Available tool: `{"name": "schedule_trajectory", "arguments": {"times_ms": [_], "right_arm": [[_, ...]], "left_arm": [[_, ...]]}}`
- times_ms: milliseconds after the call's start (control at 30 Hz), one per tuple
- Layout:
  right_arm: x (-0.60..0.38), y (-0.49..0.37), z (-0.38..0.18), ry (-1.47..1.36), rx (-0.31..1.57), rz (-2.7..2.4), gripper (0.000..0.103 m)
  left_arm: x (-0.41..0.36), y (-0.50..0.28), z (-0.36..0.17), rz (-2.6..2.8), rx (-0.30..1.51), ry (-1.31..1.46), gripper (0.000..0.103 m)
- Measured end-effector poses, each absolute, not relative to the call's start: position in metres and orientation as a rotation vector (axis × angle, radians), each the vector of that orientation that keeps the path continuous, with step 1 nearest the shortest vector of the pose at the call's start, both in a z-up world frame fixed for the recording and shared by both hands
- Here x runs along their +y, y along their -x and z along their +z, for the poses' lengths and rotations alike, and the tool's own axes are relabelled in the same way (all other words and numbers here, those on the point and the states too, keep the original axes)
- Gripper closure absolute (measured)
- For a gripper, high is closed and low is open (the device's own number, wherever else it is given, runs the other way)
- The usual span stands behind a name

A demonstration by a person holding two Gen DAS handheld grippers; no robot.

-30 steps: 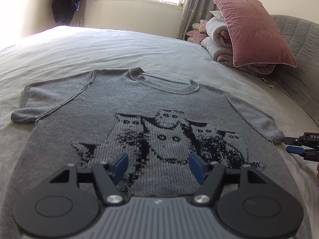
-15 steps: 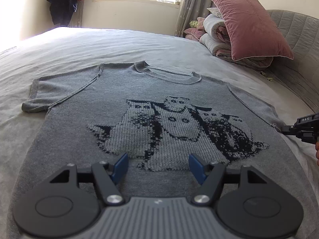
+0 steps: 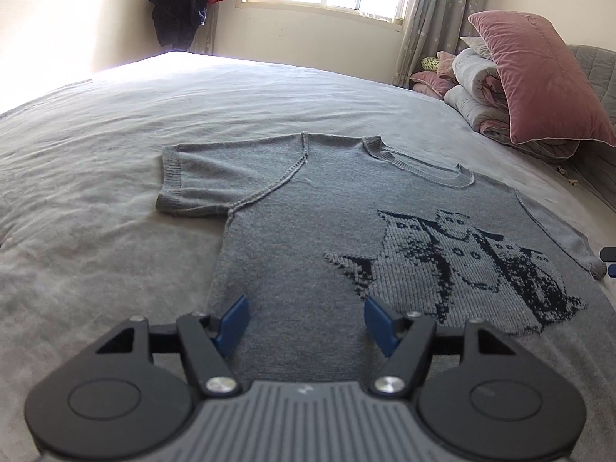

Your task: Fold clothes

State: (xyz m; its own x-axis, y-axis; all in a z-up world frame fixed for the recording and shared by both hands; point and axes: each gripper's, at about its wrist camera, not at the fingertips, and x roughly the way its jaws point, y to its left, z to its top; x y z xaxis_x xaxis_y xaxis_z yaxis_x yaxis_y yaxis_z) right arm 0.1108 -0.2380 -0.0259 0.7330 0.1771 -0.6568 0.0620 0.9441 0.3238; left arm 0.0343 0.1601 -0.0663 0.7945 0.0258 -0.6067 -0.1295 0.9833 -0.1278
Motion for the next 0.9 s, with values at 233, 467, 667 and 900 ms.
{"name": "schedule_trajectory", "arguments": {"times_ms": [233, 467, 667, 900], "right_arm": [[-0.217, -0.102, -0.048, -0.295, 0.807, 0.018, 0.058], [-0.245, -0.077, -0.050, -0.408, 0.776, -0.034, 0.052], [-0.270, -0.071, -0.051, -0.510, 0.739, -0.050, 0.052], [-0.282, -0.081, -0.054, -0.608, 0.715, -0.083, 0.052]], "left_arm": [[0.158, -0.014, -0.068, 0.049, 0.668, 0.067, 0.034], [0.158, -0.009, -0.057, 0.058, 0.760, 0.010, 0.034], [0.152, -0.018, -0.046, 0.081, 0.792, 0.077, 0.033], [0.122, -0.046, -0.032, 0.049, 0.789, 0.108, 0.033]]}}
